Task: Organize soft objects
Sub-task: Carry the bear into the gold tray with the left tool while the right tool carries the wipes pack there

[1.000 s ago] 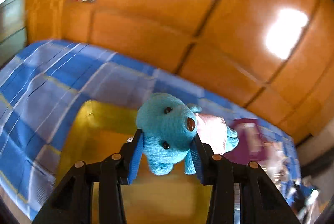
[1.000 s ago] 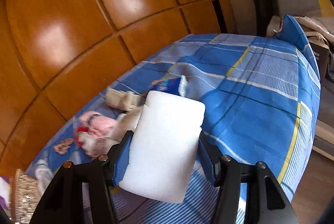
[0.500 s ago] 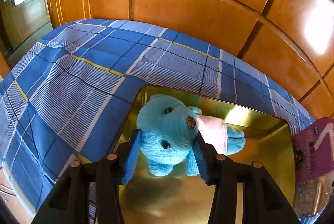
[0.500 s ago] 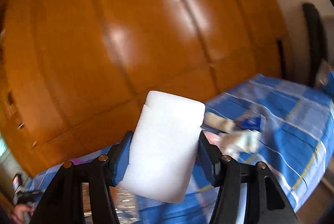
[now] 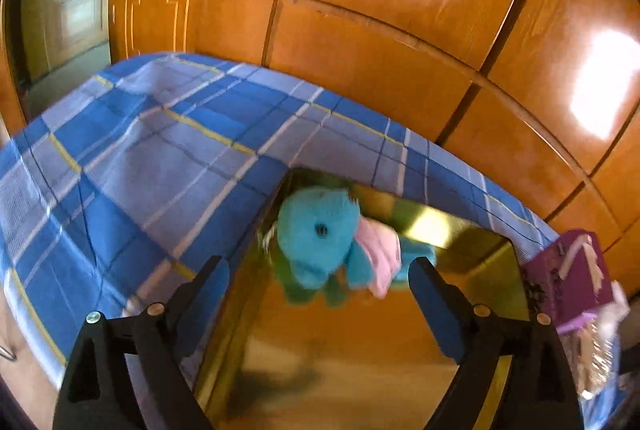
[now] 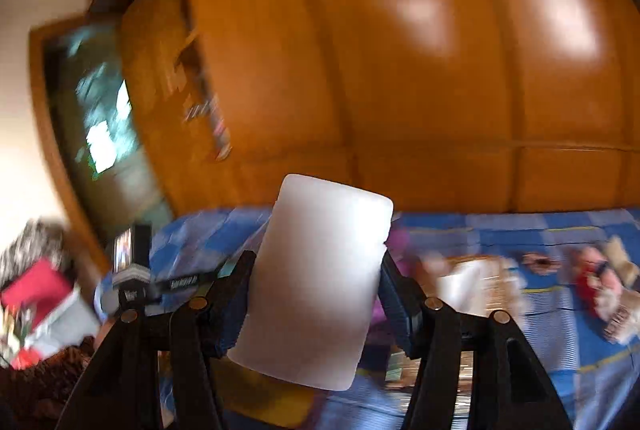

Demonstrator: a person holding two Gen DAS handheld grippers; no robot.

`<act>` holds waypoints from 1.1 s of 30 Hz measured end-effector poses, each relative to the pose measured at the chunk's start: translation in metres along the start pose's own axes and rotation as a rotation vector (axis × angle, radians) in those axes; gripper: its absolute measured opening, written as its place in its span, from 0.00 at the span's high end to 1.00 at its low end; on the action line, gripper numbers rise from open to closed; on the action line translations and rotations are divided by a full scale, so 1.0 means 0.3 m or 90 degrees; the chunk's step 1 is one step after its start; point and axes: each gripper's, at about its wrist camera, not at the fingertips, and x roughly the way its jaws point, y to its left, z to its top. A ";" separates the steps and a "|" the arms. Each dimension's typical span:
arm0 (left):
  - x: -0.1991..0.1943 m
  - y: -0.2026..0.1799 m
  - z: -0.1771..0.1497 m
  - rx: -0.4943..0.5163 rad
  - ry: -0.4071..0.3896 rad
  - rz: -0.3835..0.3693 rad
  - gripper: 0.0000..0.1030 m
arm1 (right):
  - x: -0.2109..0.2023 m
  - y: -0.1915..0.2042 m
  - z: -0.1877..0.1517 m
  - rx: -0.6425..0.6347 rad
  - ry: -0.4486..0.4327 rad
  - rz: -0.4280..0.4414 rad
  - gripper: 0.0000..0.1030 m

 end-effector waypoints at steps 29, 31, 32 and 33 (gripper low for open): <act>-0.113 0.080 -0.141 -0.030 0.036 -0.039 0.07 | 0.945 0.053 -0.127 -0.017 0.374 -0.151 0.34; -0.113 0.080 -0.144 -0.031 0.039 -0.038 0.07 | 0.949 0.051 -0.124 -0.011 0.372 -0.153 0.26; -0.114 0.081 -0.146 -0.033 0.038 -0.040 0.07 | 0.943 0.050 -0.119 -0.007 0.361 -0.150 0.24; -0.116 0.080 -0.149 -0.034 0.038 -0.039 0.07 | 0.932 0.052 -0.114 -0.005 0.351 -0.146 0.20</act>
